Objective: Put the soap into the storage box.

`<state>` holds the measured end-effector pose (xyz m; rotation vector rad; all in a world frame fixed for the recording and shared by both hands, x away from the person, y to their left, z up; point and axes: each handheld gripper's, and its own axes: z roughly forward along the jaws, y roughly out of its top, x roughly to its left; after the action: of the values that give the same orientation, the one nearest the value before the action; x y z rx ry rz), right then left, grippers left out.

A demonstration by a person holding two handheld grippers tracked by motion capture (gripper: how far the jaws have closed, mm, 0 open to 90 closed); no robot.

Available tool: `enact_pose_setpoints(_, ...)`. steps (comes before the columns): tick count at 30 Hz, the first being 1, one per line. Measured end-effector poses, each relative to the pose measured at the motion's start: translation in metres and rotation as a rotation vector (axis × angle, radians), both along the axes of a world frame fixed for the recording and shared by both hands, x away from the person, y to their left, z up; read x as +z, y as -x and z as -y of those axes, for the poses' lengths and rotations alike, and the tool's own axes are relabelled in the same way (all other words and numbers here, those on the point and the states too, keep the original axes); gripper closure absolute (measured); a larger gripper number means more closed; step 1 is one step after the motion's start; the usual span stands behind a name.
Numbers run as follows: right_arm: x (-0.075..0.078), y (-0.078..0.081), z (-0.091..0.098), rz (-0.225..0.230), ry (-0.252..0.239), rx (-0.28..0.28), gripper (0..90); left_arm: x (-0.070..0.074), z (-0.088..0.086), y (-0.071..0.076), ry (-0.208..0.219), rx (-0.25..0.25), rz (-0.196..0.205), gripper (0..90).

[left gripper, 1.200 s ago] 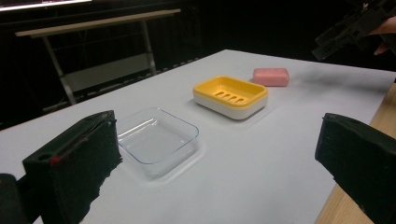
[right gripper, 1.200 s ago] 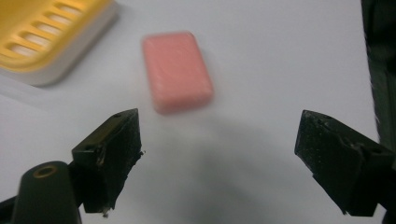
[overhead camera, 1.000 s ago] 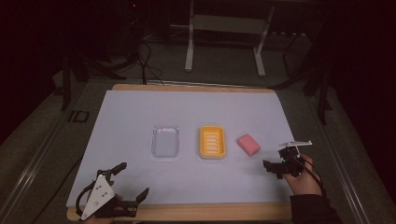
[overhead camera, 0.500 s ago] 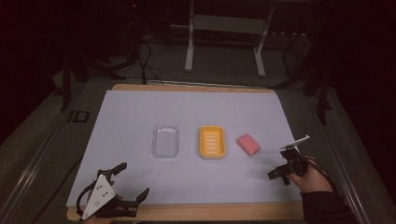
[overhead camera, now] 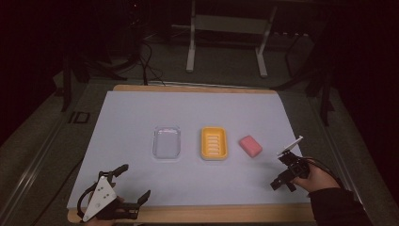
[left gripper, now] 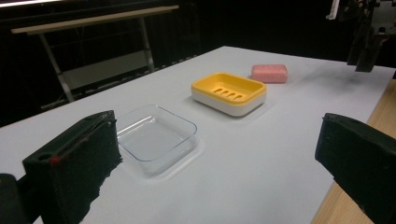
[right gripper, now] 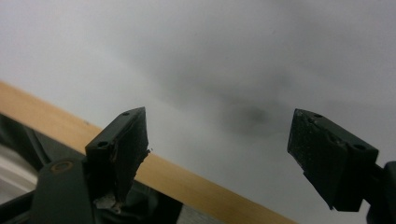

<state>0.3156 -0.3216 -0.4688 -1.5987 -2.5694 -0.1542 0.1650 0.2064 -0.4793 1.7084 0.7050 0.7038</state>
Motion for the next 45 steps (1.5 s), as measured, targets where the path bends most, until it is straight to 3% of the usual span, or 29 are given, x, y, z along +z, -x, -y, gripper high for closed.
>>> enact_pose_setpoints(3, 0.002, -0.001, -0.001, -0.024, -0.004, 0.023, 19.7, 0.000, 0.000, 0.000, 0.000, -0.001, -0.001, 0.2)
enact_pose_setpoints(5, 0.003, -0.001, -0.002, -0.048, 0.021, 0.097, 19.7, 0.000, 0.000, 0.000, 0.001, -0.001, -0.001, 0.2)
enact_pose_setpoints(8, 0.003, -0.002, -0.003, -0.063, 0.037, 0.126, 19.7, 0.000, 0.000, 0.000, 0.002, -0.003, -0.001, 0.2)
enact_pose_setpoints(15, 0.002, -0.001, -0.007, -0.079, 0.138, 0.300, 13.8, 0.000, 0.000, 0.000, 0.003, -0.005, -0.002, 0.2)
enact_pose_setpoints(18, 0.003, -0.005, -0.007, -0.077, 0.140, 0.324, 13.5, 0.000, 0.000, 0.000, 0.004, -0.006, -0.003, 0.2)
enact_pose_setpoints(29, 0.006, -0.022, -0.007, -0.077, 0.137, 0.333, 11.9, 0.000, 0.000, 0.000, 0.005, -0.011, -0.005, 0.2)
enact_pose_setpoints(31, 0.007, -0.024, -0.008, -0.053, 0.153, 0.331, 12.0, 0.000, 0.000, 0.000, 0.003, -0.013, -0.006, 0.2)
enact_pose_setpoints(34, 0.006, -0.027, -0.010, -0.055, 0.160, 0.349, 11.9, -0.001, 0.001, 0.000, -0.002, -0.014, -0.007, 0.2)
enact_pose_setpoints(45, 0.004, -0.041, -0.023, -0.023, 0.146, 0.362, 12.0, 0.000, 0.001, 0.000, 0.000, -0.019, -0.010, 0.2)
